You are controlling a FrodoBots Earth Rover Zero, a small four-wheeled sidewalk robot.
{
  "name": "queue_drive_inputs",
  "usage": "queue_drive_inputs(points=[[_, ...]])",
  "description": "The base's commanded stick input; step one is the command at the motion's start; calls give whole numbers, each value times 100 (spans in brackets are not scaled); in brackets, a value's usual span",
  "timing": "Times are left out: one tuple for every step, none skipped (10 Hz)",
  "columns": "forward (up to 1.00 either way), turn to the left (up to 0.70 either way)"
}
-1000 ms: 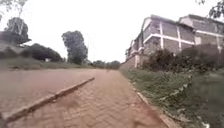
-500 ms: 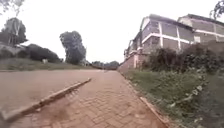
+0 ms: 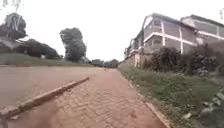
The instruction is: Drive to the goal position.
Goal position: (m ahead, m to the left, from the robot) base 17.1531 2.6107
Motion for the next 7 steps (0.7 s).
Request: queue_drive_inputs(points=[[70, 0], [70, 0], [70, 0], [70, 0], [70, 0], [70, 0], [70, 0]])
